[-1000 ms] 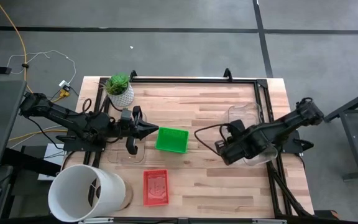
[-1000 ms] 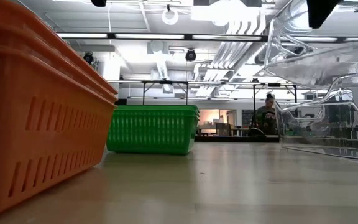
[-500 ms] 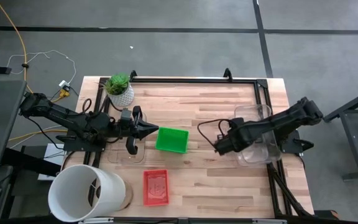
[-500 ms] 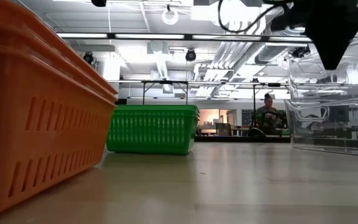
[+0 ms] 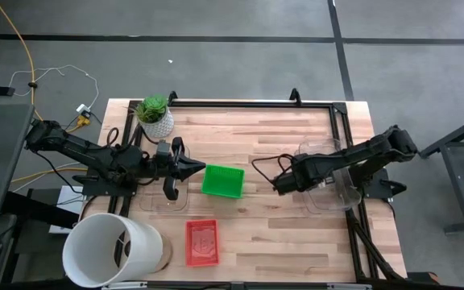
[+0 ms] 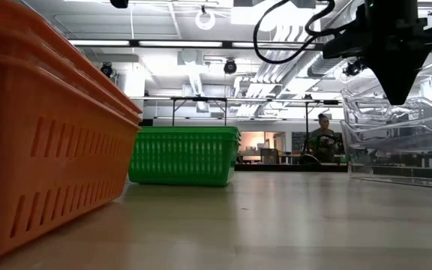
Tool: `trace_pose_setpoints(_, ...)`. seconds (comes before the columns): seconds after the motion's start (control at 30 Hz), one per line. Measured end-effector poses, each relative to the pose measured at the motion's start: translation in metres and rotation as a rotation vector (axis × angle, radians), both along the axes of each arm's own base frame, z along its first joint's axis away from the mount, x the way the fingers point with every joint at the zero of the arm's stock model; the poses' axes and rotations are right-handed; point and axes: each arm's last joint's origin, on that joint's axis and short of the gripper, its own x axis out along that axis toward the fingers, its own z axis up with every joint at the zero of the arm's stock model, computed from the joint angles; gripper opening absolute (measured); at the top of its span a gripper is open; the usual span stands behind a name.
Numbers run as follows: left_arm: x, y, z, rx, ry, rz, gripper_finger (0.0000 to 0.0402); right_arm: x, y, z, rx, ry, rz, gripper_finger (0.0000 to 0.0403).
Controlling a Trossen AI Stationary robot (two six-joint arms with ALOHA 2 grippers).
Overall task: Stack baskets by color
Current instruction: Stack the top center transparent bin on the right transparent bin
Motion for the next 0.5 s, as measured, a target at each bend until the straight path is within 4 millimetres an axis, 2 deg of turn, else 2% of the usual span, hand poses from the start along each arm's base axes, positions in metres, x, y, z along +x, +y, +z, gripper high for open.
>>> trace_pose_setpoints(0.3,0.0,0.0,0.0,-0.009,-0.002,-0.001,0.0,0.0031,-0.0026,-0.0004,0.023,-0.013,0.046,0.0008)
trace_pose_setpoints(0.4,0.0,0.0,0.0,-0.008,-0.002,-0.001,0.0,0.0039,-0.0025,-0.0003,0.028,-0.022,0.061,0.0031)
trace_pose_setpoints(0.5,0.0,0.0,0.0,-0.008,-0.001,-0.001,0.0,0.0036,-0.0026,0.003,0.035,-0.034,0.079,0.0077)
